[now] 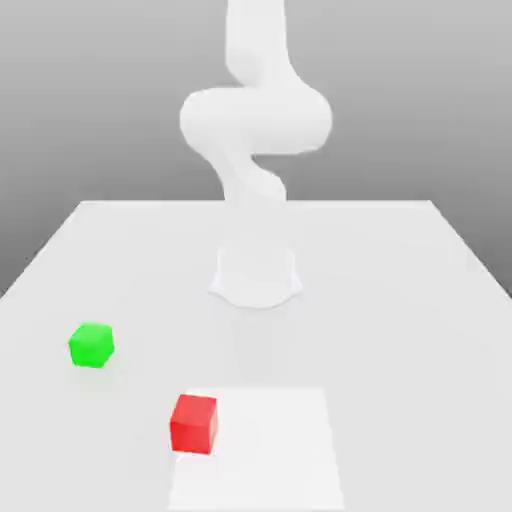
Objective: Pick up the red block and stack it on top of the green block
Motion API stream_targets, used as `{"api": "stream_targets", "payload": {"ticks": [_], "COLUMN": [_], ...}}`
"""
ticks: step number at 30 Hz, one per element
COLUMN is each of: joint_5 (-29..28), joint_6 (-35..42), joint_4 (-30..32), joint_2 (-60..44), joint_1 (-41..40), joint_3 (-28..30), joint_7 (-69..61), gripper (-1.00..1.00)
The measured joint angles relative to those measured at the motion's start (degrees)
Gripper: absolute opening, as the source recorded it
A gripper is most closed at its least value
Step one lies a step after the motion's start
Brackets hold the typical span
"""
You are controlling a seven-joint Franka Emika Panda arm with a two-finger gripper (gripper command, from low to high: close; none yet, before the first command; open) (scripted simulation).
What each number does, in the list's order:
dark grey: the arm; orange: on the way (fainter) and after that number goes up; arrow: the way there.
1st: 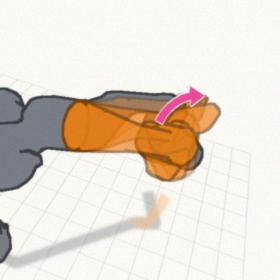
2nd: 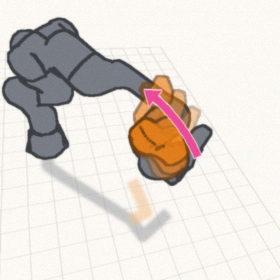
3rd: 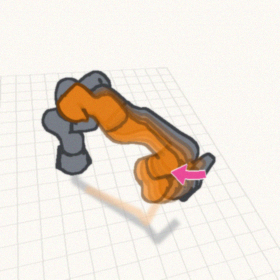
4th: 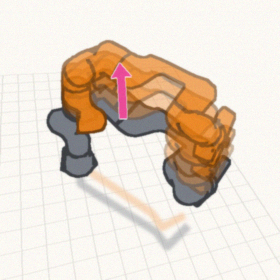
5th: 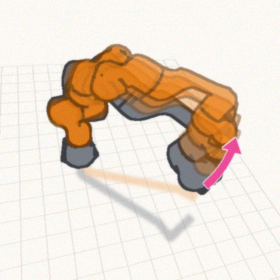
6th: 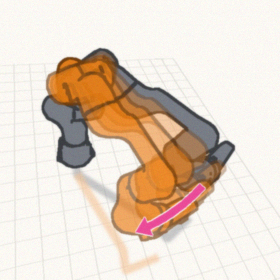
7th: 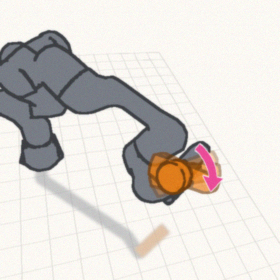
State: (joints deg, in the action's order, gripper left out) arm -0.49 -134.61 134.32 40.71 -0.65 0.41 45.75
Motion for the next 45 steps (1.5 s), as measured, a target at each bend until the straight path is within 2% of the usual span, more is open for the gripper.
{"api": "stream_targets", "payload": {"ticks": [12, 20, 26, 27, 34, 40, 45], "joint_5": [-1.3, 0.9, 4.0, 4.4, 4.2, 1.3, -4.4], "joint_6": [-14.0, -23.2, -33.2, -34.5, -34.5, -25.3, -22.3], "joint_4": [12.4, 20.5, 19.8, 19.6, 19.5, 21.2, 24.2], "joint_2": [-25.4, -42.0, -54.5, -56.0, -56.0, -45.1, -38.7], "joint_1": [-2.9, -5.1, -6.5, -6.9, -7.0, -6.7, -15.9], "joint_3": [3.2, 5.0, 2.9, 2.4, 2.3, 3.7, 7.8], "joint_7": [-1.3, -4.2, -6.7, -6.9, -6.8, -4.5, 5.0], "gripper": [0.00, 0.00, 0.00, -1.00, -1.00, -1.00, -1.00]}}
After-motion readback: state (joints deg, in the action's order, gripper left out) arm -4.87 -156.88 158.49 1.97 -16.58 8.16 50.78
